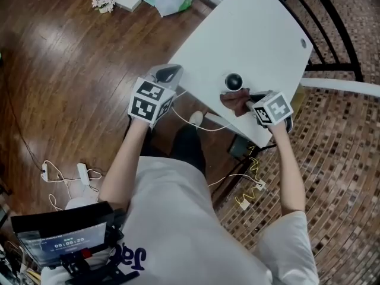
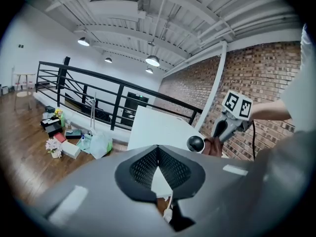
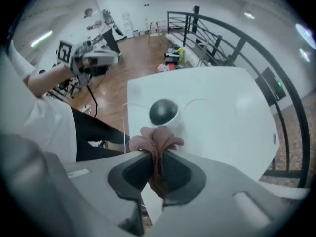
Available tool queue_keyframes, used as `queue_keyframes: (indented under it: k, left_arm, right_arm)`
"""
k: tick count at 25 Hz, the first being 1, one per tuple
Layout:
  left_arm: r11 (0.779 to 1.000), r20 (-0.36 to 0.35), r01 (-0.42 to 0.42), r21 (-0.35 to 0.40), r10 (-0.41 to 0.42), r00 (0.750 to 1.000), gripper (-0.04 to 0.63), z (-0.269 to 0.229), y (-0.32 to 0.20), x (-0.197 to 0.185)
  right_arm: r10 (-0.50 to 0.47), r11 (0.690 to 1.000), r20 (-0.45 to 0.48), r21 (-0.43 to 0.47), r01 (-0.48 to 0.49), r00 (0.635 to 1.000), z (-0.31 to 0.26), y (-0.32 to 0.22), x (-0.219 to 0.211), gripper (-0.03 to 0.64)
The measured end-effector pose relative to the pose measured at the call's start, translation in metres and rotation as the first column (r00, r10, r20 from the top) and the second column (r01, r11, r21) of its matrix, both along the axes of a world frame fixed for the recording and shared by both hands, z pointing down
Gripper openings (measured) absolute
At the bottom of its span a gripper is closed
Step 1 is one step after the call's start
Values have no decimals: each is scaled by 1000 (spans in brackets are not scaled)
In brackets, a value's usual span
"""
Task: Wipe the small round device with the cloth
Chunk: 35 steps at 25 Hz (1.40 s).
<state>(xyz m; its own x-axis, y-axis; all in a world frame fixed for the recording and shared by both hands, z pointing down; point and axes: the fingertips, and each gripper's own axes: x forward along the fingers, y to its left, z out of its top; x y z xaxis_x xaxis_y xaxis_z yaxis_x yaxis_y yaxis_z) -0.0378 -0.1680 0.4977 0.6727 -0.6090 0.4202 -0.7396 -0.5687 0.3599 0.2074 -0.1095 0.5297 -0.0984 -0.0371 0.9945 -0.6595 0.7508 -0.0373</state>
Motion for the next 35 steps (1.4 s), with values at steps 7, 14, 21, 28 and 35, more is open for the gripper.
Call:
queue_keyframes:
  k: [7, 14, 21, 28, 35]
  left_arm:
    - [999, 54, 9, 39, -11, 998, 17, -1, -5, -15]
    - [999, 58, 39, 25, -41, 997, 17, 4, -2, -27]
    - [999, 40, 24, 31, -26, 999, 17, 0, -2, -19]
    - [999, 36, -20, 40, 19, 999, 17, -4, -1, -1]
    - [998, 20, -45, 47, 44, 999, 17, -10, 0, 9]
  right_arm:
    - [50, 989, 35, 137, -54, 998, -32, -130, -24, 38]
    - [-40, 982, 141, -177, 65, 989, 29, -109, -104, 38]
    - [-220, 952, 189, -175, 253, 957, 9, -47, -128, 38]
    - [-279, 934, 80, -210, 290, 957, 15, 5, -82, 37]
    - [-158, 972, -22, -181, 152, 987, 11, -2, -6, 38]
